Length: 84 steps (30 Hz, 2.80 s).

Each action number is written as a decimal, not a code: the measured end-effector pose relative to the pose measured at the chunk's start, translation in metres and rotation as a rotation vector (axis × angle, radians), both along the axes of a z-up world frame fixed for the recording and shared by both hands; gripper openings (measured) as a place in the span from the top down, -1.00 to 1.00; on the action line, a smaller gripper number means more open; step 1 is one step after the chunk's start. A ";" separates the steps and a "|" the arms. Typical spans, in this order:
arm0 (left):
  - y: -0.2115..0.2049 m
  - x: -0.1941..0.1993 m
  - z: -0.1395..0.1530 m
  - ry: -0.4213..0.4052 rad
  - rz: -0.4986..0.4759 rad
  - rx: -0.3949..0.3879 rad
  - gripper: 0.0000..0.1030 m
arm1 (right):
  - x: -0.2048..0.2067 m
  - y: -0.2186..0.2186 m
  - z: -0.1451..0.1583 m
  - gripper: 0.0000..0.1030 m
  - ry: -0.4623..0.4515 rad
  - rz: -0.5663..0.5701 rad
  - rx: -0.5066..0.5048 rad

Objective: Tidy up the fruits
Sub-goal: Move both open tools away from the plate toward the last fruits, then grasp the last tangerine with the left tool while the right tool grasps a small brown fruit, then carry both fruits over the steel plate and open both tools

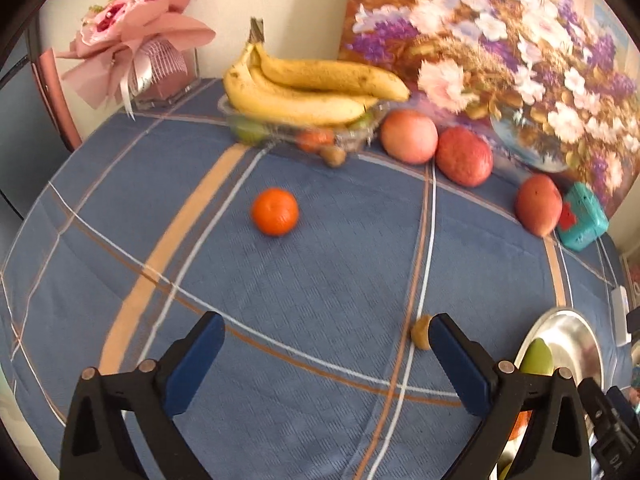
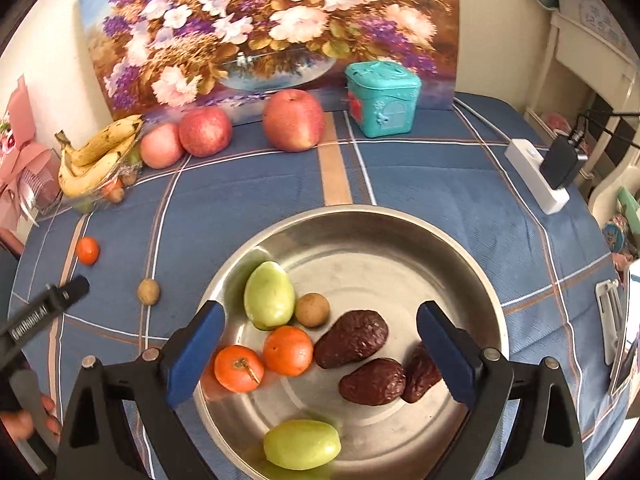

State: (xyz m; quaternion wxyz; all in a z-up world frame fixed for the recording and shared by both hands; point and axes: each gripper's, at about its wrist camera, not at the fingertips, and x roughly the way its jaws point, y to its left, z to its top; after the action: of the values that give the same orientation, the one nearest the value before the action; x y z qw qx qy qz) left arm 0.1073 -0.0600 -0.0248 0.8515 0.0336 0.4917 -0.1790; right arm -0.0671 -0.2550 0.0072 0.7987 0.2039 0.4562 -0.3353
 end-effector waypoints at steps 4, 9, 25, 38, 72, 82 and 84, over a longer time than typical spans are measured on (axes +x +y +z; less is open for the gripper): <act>0.006 0.008 0.007 -0.007 -0.014 -0.026 -1.00 | 0.011 0.005 0.001 -0.88 -0.015 0.043 0.018; 0.017 0.029 0.005 0.002 -0.093 -0.046 -1.00 | 0.030 0.014 0.016 -0.88 -0.077 0.121 0.017; 0.036 0.116 -0.006 0.093 -0.281 0.007 -1.00 | 0.106 0.051 0.005 -0.64 -0.129 0.298 0.148; 0.013 0.144 -0.027 0.199 -0.282 0.002 -0.61 | 0.149 0.064 -0.049 0.12 -0.001 0.358 0.219; 0.065 0.057 -0.034 0.368 -0.018 -0.148 0.22 | 0.100 0.073 -0.034 0.84 -0.043 0.316 0.243; 0.070 0.053 -0.030 0.332 -0.041 -0.097 0.22 | 0.107 0.067 -0.047 0.55 -0.084 0.304 0.262; 0.069 0.057 -0.032 0.332 -0.044 -0.098 0.22 | 0.110 0.065 -0.053 0.41 -0.075 0.301 0.265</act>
State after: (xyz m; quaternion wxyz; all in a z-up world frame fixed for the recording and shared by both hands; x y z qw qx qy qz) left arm 0.1644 0.0092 -0.0570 0.7550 -0.0270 0.6155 -0.2245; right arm 0.0430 -0.1899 -0.0455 0.8222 0.2491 0.4919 -0.1411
